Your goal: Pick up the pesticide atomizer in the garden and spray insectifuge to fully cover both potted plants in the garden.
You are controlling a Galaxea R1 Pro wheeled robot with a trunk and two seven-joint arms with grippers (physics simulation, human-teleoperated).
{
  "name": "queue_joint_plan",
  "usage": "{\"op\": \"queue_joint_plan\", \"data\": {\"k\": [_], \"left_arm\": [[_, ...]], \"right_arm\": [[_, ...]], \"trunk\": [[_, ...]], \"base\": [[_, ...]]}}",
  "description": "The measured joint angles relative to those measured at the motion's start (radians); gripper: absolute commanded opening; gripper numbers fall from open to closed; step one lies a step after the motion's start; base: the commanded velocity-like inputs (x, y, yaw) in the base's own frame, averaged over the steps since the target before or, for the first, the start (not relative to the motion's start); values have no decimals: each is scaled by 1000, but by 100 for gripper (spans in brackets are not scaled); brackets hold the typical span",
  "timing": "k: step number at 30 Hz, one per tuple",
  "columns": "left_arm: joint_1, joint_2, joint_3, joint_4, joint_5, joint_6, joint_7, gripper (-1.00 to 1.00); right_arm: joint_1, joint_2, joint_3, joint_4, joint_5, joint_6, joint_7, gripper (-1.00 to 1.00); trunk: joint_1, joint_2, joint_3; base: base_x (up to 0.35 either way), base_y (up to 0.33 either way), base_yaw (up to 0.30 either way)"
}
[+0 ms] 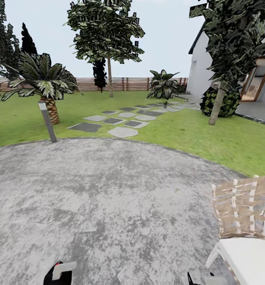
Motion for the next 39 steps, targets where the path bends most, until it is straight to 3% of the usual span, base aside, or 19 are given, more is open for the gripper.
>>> {"op": "queue_joint_plan", "data": {"k": [39], "left_arm": [[0, 0, 0, 0, 0, 0, 0, -100]], "right_arm": [[0, 0, 0, 0, 0, 0, 0, 100]], "trunk": [[0, 0, 0]], "base": [[331, 76, 0]]}}
